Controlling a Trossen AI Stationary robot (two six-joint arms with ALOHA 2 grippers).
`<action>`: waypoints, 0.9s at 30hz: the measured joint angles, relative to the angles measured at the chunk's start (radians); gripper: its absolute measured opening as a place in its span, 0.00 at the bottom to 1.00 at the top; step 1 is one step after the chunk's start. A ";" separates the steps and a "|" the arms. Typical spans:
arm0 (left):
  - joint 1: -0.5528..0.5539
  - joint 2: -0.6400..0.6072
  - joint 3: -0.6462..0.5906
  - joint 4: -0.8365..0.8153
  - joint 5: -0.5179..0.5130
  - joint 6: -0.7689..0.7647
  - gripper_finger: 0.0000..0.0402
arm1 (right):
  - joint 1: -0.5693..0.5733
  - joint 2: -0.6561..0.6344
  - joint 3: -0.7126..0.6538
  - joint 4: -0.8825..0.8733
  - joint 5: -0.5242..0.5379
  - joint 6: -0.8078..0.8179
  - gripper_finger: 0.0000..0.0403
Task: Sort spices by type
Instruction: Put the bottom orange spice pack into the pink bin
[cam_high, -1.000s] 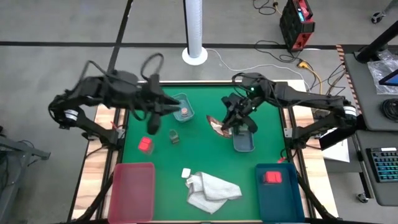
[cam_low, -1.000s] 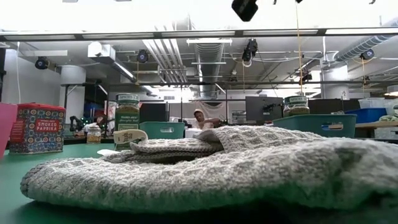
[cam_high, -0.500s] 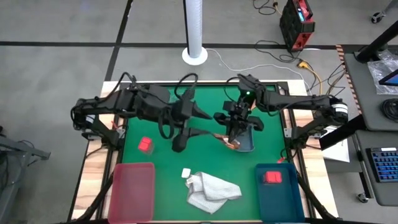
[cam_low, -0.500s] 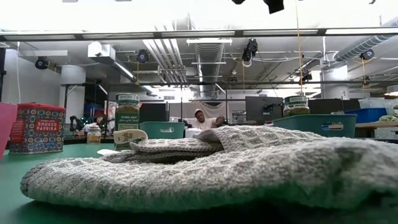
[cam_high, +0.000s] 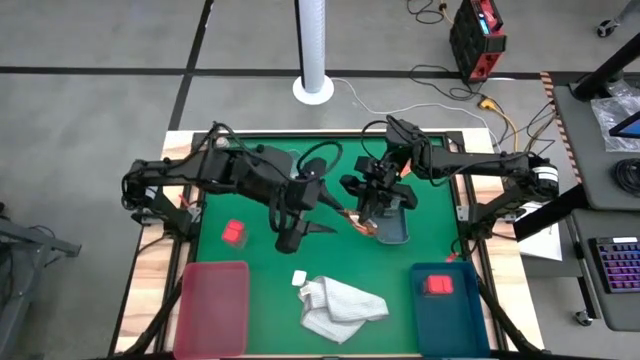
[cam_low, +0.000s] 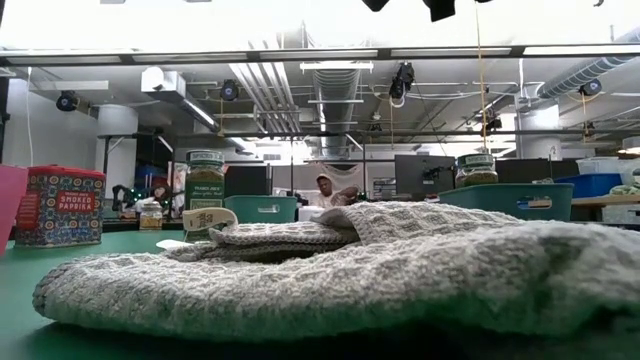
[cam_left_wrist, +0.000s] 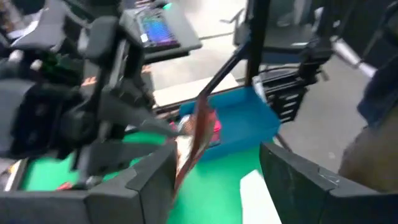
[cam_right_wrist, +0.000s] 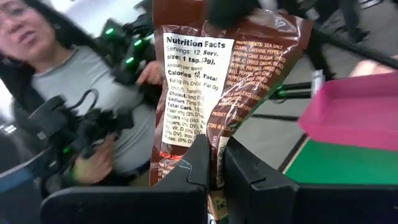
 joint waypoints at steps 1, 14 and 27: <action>0.006 -0.002 0.000 0.006 0.030 0.000 0.51 | 0.000 0.000 0.000 0.000 0.022 0.008 0.03; 0.023 -0.017 0.024 -0.076 0.145 0.029 0.13 | 0.083 0.061 0.126 0.001 0.128 0.102 0.03; 0.024 -0.099 0.176 -0.356 0.098 -0.030 0.00 | 0.097 0.105 0.202 -0.009 0.267 0.276 0.24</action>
